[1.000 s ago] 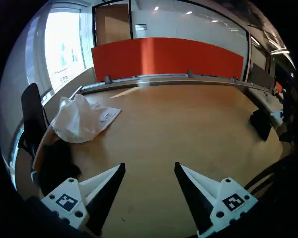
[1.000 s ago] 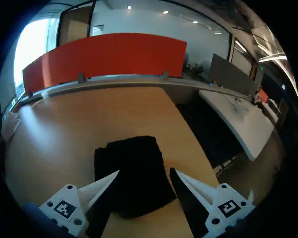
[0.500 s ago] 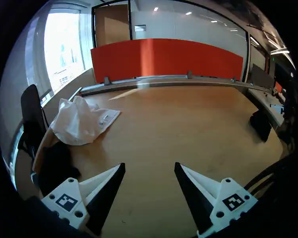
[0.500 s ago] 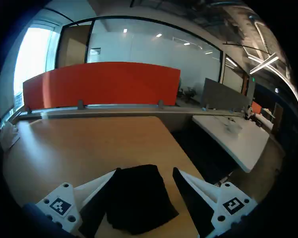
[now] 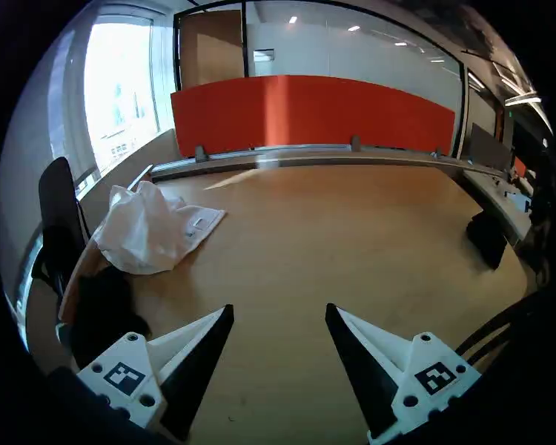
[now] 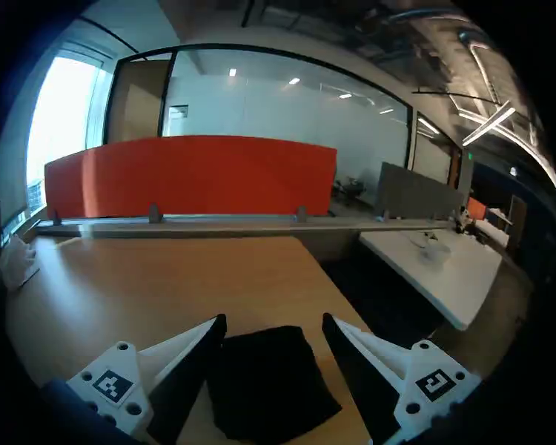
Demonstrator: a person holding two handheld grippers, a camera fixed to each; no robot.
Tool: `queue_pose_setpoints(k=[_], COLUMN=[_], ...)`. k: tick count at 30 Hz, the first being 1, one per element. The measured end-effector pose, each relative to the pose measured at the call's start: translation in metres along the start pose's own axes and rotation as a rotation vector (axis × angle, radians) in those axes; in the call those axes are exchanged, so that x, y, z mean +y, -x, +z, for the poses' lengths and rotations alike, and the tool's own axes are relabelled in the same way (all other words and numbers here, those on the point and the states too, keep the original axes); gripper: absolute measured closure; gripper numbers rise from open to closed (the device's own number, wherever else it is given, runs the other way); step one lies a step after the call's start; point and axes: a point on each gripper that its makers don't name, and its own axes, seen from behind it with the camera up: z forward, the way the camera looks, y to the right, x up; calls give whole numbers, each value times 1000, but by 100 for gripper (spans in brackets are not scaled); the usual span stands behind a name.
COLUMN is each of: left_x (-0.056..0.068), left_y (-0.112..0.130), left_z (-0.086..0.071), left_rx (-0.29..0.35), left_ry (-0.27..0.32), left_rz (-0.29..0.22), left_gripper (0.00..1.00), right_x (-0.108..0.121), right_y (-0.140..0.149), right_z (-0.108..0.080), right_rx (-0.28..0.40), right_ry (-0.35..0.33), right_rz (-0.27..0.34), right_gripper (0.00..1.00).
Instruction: Fold towel
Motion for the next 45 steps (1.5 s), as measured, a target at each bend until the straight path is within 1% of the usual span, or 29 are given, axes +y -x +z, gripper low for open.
queue_pose_setpoints(k=[5, 8, 17, 23, 29, 38, 45], left_x=[-1, -3, -6, -9, -18, -33, -38], left_y=[-5, -10, -25, -40, -62, -101, -126], left_z=[2, 4, 10, 16, 23, 33, 35], left_rx=[24, 40, 95, 145, 211, 316, 380], left_ry=[3, 4, 3, 4, -5, -19, -25], left_rz=[-28, -39, -43, -68, -94, -108, -96], left_gripper=[8, 8, 8, 8, 8, 8, 8], right_x=[-15, -29, -64, -88, -121, -169, -204], right_y=[-20, -33, -65, -80, -90, -101, -109], right_z=[-4, -7, -17, -24, -31, -41, -48], right_rx=[59, 95, 168, 197, 213, 229, 246], right_ry=[-10, -34, -92, -125, -169, -223, -277], right_rz=[-23, -36, -36, -43, -35, -26, -11], right_gripper=[0, 0, 0, 0, 0, 0, 0])
